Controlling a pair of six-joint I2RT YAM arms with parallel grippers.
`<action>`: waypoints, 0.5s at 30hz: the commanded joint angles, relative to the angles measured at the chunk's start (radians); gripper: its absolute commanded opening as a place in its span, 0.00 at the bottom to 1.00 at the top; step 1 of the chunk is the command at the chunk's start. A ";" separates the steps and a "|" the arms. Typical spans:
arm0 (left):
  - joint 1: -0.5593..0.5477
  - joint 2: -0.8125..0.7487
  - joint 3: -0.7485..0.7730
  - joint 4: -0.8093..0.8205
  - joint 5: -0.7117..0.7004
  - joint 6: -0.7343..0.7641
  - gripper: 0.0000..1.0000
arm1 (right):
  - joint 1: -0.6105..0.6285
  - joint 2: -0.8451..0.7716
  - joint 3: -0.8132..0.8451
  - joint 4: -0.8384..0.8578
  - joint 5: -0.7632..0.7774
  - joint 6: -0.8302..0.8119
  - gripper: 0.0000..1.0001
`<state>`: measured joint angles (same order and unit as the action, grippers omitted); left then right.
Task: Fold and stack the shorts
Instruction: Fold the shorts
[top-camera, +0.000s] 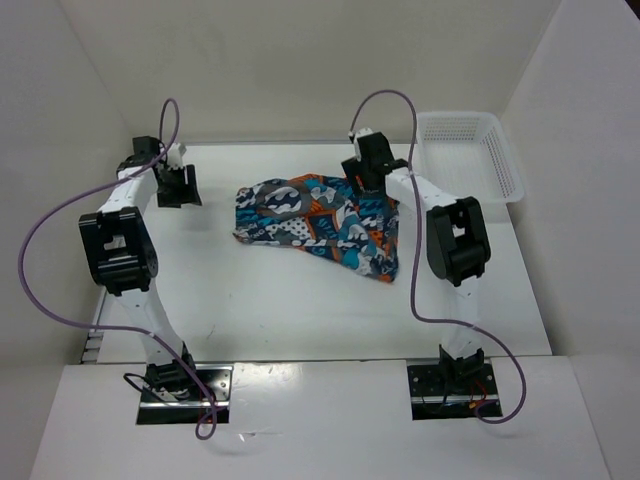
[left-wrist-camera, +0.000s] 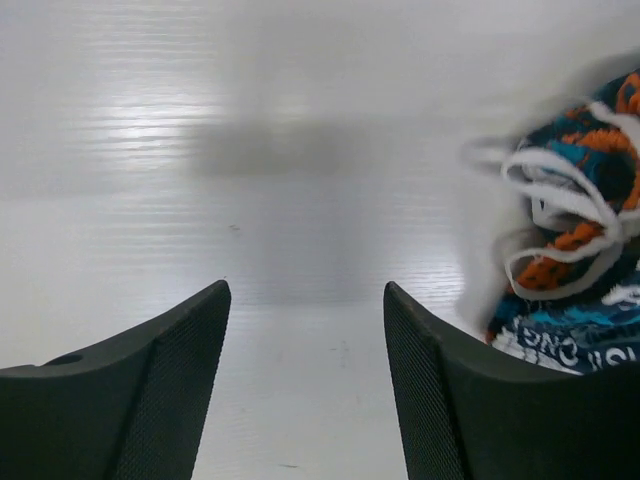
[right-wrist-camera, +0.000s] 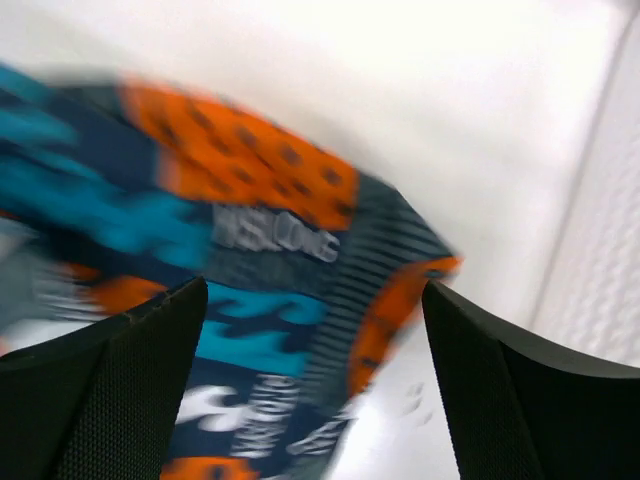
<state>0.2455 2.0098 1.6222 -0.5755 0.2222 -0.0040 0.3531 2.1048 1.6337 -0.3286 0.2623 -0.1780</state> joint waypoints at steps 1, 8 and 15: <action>-0.067 -0.052 -0.021 -0.004 0.045 0.004 0.70 | 0.095 -0.032 0.152 0.028 0.002 -0.086 0.94; -0.188 -0.013 -0.090 -0.004 0.173 0.004 0.73 | 0.127 -0.295 -0.131 -0.053 -0.043 -0.054 0.96; -0.276 0.007 -0.147 -0.004 0.212 0.004 0.78 | 0.127 -0.600 -0.568 -0.139 -0.198 -0.136 0.96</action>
<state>-0.0055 2.0052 1.4975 -0.5758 0.3977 -0.0036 0.4843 1.5993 1.1648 -0.4149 0.1417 -0.2623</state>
